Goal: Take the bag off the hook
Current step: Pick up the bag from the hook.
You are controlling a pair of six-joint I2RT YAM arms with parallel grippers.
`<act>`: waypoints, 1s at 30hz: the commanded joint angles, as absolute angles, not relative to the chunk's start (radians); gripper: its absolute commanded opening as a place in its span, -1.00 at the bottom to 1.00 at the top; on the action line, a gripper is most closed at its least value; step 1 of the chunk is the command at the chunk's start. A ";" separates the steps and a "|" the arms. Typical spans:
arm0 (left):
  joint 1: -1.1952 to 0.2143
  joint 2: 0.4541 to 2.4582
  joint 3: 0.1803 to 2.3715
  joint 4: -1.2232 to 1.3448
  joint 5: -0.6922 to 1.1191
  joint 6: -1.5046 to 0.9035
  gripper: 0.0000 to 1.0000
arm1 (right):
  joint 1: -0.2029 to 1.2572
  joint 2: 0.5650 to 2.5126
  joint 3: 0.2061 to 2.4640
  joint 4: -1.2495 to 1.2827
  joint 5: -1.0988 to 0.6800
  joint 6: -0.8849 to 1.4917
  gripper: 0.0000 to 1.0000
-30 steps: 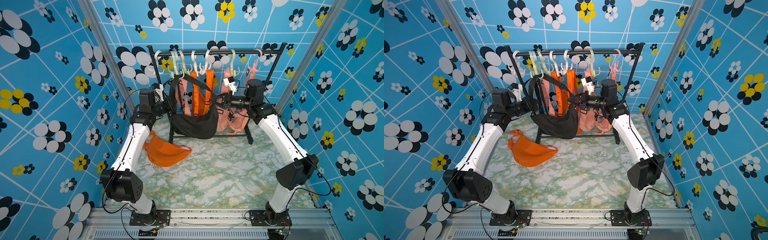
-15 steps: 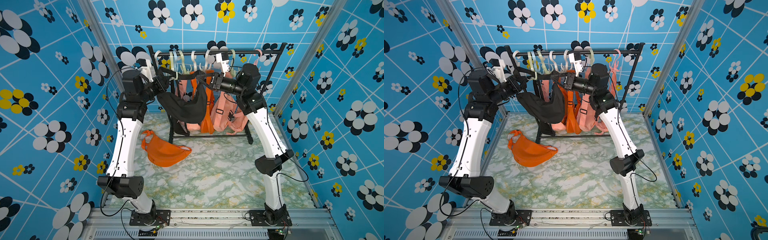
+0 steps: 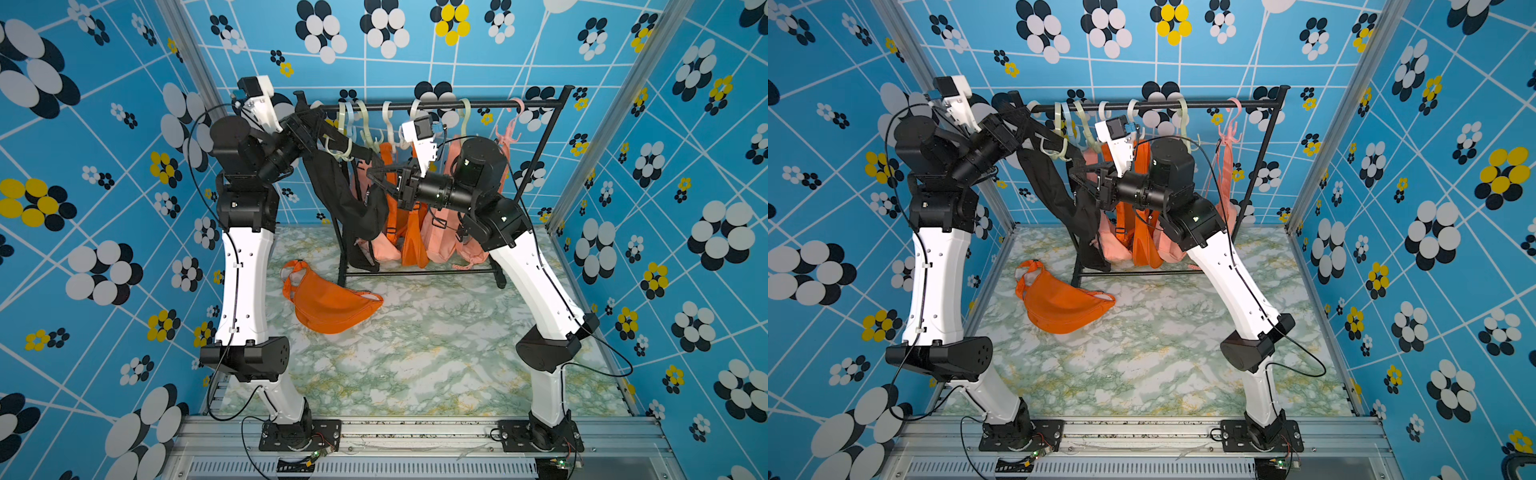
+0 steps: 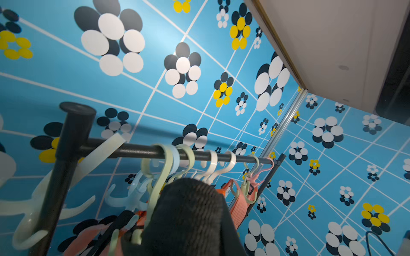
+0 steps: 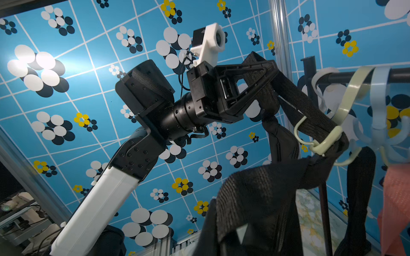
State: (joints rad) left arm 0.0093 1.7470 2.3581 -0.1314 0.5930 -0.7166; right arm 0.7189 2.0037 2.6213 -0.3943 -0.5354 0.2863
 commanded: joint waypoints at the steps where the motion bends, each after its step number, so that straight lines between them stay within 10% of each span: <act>1: 0.014 1.749 2.411 0.026 0.670 -0.762 -0.80 | 0.712 1.989 2.605 -0.460 -0.429 0.162 -1.00; 18: 0.028 1.889 2.483 -0.113 0.715 -0.731 -0.74 | 0.571 2.093 2.689 -0.272 0.008 0.405 -1.00; 30: 0.082 2.047 2.550 -0.045 0.741 -0.877 -0.76 | 0.549 2.094 2.708 0.050 -0.081 0.444 -1.00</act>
